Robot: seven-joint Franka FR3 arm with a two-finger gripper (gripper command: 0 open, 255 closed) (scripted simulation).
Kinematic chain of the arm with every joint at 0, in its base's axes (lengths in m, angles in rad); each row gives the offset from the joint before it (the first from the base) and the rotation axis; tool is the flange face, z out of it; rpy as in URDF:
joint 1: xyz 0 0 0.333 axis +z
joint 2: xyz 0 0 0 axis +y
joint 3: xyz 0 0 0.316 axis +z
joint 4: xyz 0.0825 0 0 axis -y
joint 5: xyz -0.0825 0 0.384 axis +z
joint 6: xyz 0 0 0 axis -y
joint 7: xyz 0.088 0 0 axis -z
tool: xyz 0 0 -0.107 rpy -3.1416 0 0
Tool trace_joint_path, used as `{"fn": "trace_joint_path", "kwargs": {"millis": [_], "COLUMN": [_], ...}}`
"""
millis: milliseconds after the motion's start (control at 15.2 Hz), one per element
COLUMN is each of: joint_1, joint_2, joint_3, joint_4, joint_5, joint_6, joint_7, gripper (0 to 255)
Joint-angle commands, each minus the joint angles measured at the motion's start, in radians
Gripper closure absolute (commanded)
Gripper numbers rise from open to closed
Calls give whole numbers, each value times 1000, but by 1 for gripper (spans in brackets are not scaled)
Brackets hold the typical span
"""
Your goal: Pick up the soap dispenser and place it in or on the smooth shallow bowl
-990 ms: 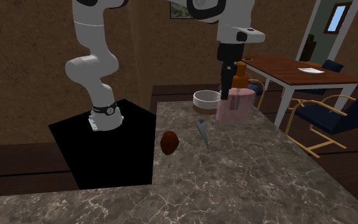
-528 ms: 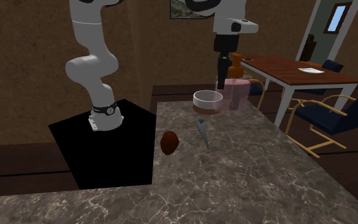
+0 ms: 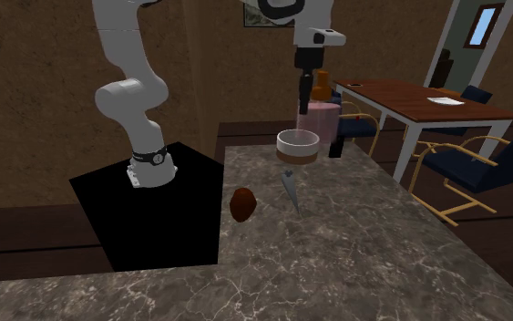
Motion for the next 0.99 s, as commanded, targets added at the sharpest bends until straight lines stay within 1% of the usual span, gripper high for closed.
{"fn": "trace_joint_path", "kwargs": {"millis": [0, 462, 858, 924], "joint_1": [23, 102, 173, 173], "joint_2": [-9, -55, -56, -53], "joint_3": [23, 104, 181, 181], "joint_4": [-6, -54, -50, -61], "joint_5": [2, 15, 20, 19], "joint_6": [-5, -7, -16, -3], "joint_7": [47, 202, 347, 349], "gripper": [255, 255, 255, 255]}}
